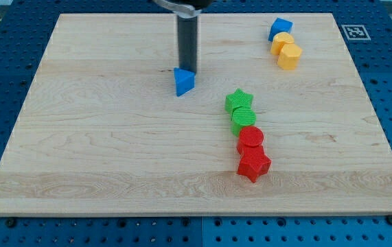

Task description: Push the blue cube into the yellow heart

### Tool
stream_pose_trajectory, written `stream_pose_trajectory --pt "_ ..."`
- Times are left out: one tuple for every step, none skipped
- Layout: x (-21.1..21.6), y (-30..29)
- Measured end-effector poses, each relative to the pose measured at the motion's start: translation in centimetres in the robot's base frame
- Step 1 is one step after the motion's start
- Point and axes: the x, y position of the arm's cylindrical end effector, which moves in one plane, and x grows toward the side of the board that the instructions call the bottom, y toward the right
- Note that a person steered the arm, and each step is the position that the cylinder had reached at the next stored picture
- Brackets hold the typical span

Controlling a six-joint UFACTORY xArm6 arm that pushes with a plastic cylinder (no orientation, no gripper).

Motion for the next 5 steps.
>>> stream_pose_trajectory --pt "-0.2 -4.5" --pt "-4.1 -3.8" --pt "-7.7 1.1" --pt "-10.4 8.0" --pt "-14.1 11.9"
